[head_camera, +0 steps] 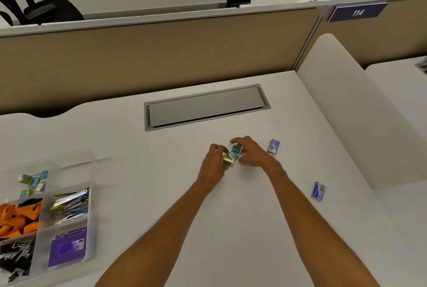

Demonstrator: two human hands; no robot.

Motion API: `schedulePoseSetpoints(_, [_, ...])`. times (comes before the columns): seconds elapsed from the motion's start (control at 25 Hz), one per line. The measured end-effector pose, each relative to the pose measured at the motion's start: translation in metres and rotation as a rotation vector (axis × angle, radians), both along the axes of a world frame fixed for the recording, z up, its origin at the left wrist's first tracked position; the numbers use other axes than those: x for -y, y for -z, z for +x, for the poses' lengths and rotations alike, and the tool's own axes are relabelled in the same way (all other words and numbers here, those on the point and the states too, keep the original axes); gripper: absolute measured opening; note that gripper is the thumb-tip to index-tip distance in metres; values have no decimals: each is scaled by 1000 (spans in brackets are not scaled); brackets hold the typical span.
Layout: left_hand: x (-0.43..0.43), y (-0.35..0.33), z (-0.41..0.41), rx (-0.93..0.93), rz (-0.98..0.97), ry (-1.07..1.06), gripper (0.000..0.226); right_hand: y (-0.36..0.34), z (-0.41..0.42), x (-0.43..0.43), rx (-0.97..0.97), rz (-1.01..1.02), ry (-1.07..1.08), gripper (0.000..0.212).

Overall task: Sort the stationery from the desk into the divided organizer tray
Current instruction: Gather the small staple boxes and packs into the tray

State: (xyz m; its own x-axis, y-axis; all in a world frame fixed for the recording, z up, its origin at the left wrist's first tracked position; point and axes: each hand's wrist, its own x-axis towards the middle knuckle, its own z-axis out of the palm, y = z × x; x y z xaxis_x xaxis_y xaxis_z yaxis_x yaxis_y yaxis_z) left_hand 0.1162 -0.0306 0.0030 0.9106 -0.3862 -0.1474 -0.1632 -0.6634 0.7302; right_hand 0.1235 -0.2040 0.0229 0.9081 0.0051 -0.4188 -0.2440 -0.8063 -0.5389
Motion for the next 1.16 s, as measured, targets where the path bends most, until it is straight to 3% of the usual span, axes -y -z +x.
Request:
schedulePoseSetpoints(0.08, [1, 1, 0, -17, -33, -3, 49, 0, -2, -5, 7, -108, -116, 67])
schedulePoseSetpoints(0.2, [4, 1, -1, -42, -94, -39, 56, 4, -5, -16, 85, -179, -109, 57])
schedulePoseSetpoints(0.36, [5, 4, -2, -74, -191, -179, 52, 9, -6, -21, 97, -120, -33, 43])
schedulePoseSetpoints(0.56, [3, 6, -3, -207, -306, -347, 43, 6, -14, -22, 107, -40, 32, 43])
schedulePoseSetpoints(0.64, [0, 4, -2, -315, -427, -419, 39, 5, -17, -23, 115, 96, 83, 42])
schedulePoseSetpoints(0.8, [-8, -4, -3, -661, -918, -630, 35, 3, -25, -36, 106, 458, 193, 36])
schedulePoseSetpoints(0.92, [-17, -8, -9, -799, -1217, -768, 31, 2, -36, -50, 102, 729, 297, 32])
schedulePoseSetpoints(1.04, [-24, -11, -11, -824, -1333, -827, 34, 7, -42, -67, 87, 1007, 479, 30])
schedulePoseSetpoints(1.16, [-29, -15, -10, -787, -1321, -844, 34, 5, -47, -91, 34, 1360, 769, 28])
